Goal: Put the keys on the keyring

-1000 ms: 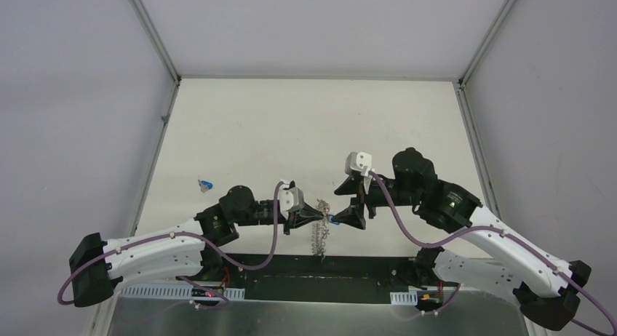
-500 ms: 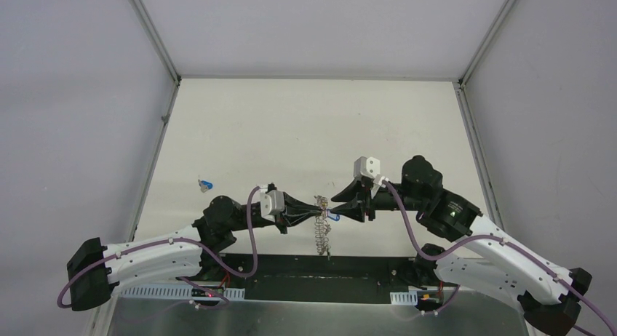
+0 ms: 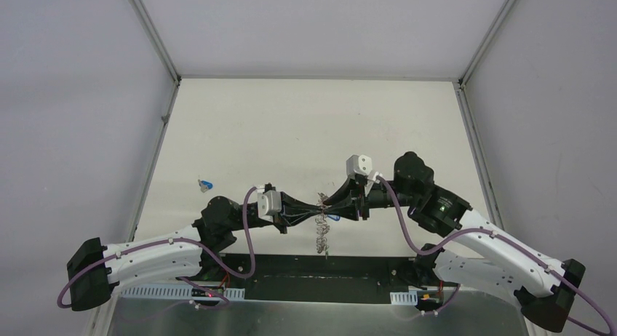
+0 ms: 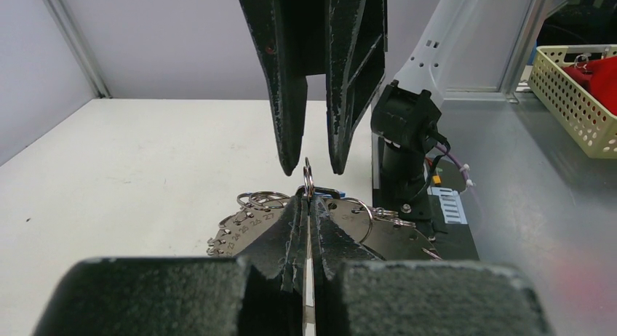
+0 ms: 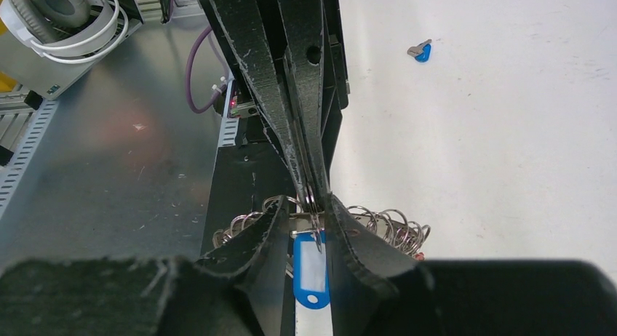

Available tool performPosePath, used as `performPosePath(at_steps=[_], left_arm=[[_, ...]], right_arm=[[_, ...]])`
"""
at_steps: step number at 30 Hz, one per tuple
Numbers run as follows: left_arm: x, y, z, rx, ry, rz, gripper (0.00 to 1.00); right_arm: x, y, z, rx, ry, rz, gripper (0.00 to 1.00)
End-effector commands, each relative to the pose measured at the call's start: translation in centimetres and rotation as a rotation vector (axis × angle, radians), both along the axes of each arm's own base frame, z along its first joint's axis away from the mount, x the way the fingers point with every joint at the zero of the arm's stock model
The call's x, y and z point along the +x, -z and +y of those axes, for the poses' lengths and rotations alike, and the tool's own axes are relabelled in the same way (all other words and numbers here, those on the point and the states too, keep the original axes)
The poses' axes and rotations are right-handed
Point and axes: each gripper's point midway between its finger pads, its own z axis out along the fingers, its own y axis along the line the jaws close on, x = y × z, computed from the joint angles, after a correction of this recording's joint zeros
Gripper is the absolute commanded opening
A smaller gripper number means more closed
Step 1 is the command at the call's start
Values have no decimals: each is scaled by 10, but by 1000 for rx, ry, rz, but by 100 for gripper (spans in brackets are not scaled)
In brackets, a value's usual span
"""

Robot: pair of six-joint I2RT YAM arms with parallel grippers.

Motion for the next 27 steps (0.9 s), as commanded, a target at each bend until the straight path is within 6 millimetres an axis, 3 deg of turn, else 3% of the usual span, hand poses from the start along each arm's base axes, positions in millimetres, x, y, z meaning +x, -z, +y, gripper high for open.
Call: performPosePath(at_steps=[1,11,18,24,27], left_arm=[[-10,-32,6,-110,33,-42,0],[-10,-34,7,-114,31,-43,0],[-10,-32,5,-103,32,-37,0],[-8,-29,7,-88,19,-23,0],[-6,-25,8,-70,2,-8,15]], right_arm=[[1,-7,5,37,-15,-11,28],[3,6,6,12,-6,6,25],[4,6,6,18,-5,0,2],[3,6,4,17,-2,-3,0],[3,7,2,1,1,-5,0]])
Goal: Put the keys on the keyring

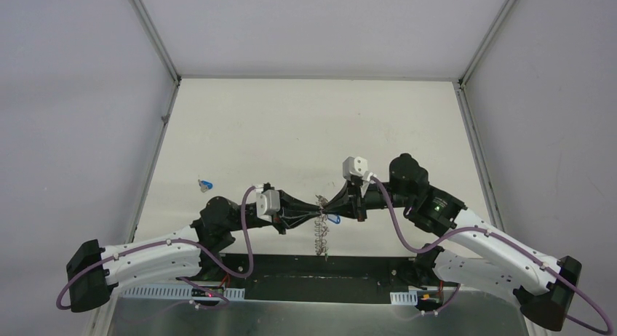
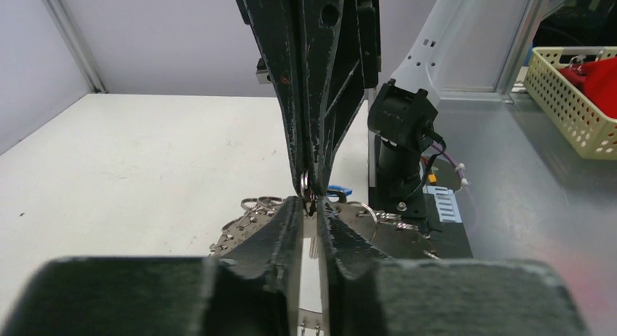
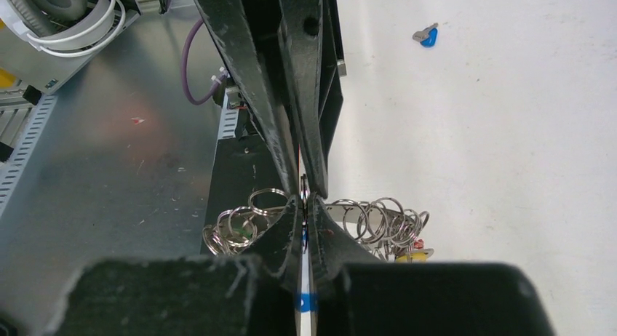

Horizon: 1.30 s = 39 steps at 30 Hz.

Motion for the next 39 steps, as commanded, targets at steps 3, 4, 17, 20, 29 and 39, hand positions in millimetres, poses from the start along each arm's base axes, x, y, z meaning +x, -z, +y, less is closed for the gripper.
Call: performPosePath(at_steps=[3,4,17,20,29,39], left_arm=[[-1,-22,9,-44,-26,-15,31],[-1,-21,10,-32,-30,-12,35],[10,1,0,199,-56,33,46],[11,5,-5,226,-47,43,46],[12,17,-18,282,-14,59,39],[11,34,-27,310,18,79,33]], right_arm=[[1,-4,-5,-14,5,-32,0],[1,-3,-6,-29,6,-31,0],[6,24,-22,-327,6,40,0],[8,27,-22,-380,13,71,0],[11,35,-17,-492,37,202,0],[7,30,-10,-462,9,230,0]])
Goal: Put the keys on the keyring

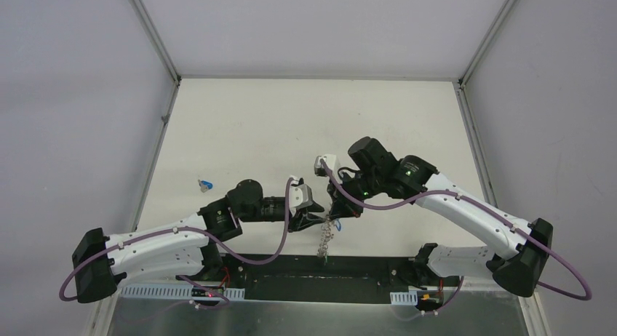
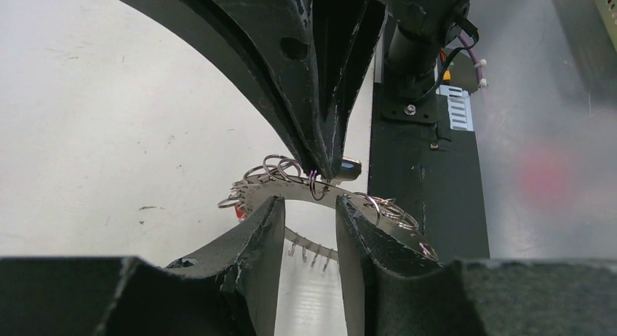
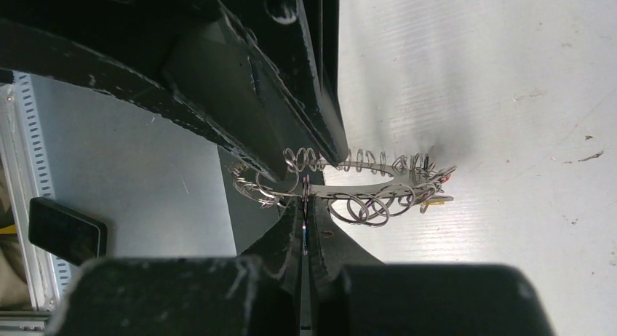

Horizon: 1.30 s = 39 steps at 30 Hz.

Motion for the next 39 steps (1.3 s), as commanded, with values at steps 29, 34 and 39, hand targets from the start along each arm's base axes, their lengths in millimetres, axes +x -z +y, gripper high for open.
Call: performPosePath(at_steps=[29,34,39], left_arm=[[-9,-11,-16,-51,82,-5,0],[-7,-14,-11,-81,54,-6,0],[-3,-20,-4,-128,6,-7,0]], right_arm=[[0,-34,14,142,-12,-36,0],[2,-32,13,139,-6,-45,1],[8,-33,13,137,26,-64,37]])
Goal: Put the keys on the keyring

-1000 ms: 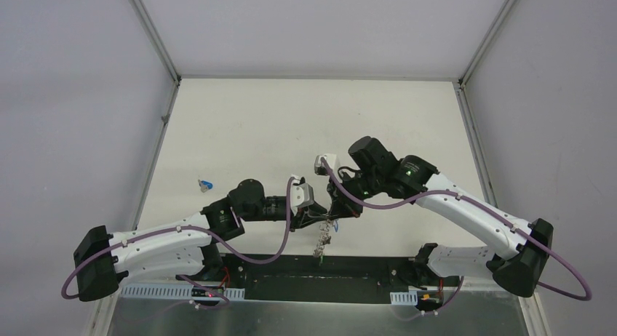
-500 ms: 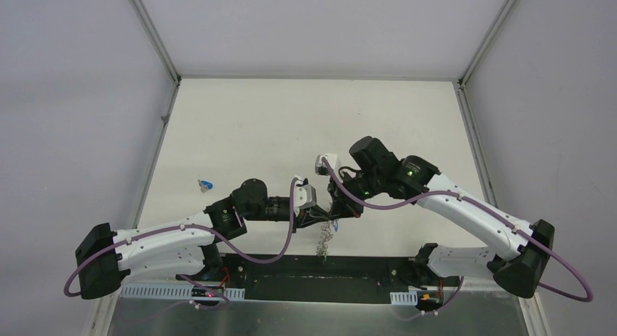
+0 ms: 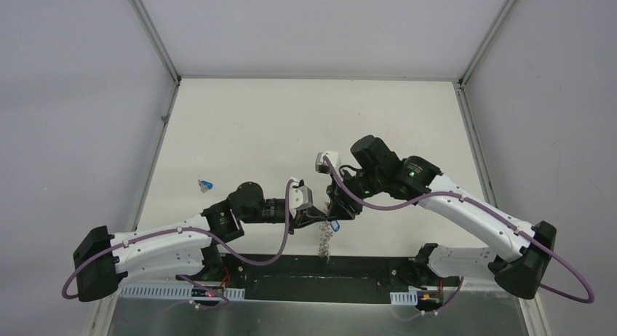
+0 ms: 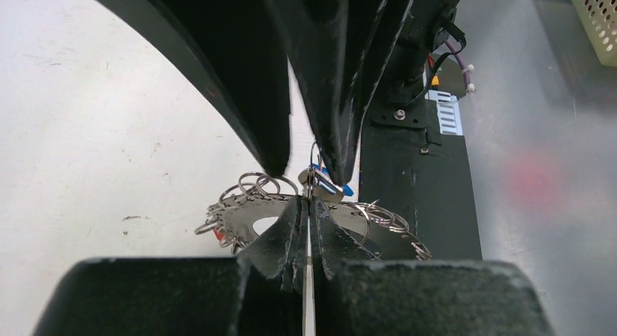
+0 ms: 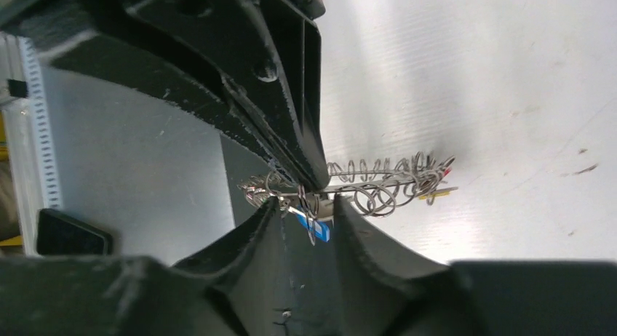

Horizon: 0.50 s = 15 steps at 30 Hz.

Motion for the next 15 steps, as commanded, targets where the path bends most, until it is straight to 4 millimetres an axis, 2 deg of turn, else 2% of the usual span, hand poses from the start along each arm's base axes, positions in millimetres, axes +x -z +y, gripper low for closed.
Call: performPosePath(at_steps=[1,5,15], left_arm=[[2,-26,5,-117,-46,-14,0],[6,-36,12,-184,-90,-10,0],[3,-63,30,-375,-117,-48,0]], right_arm=[[10,-25,10,98,20,-74,43],[14,-30,11,118,50,-75,52],[24,-58,2,342,126,-200,51]])
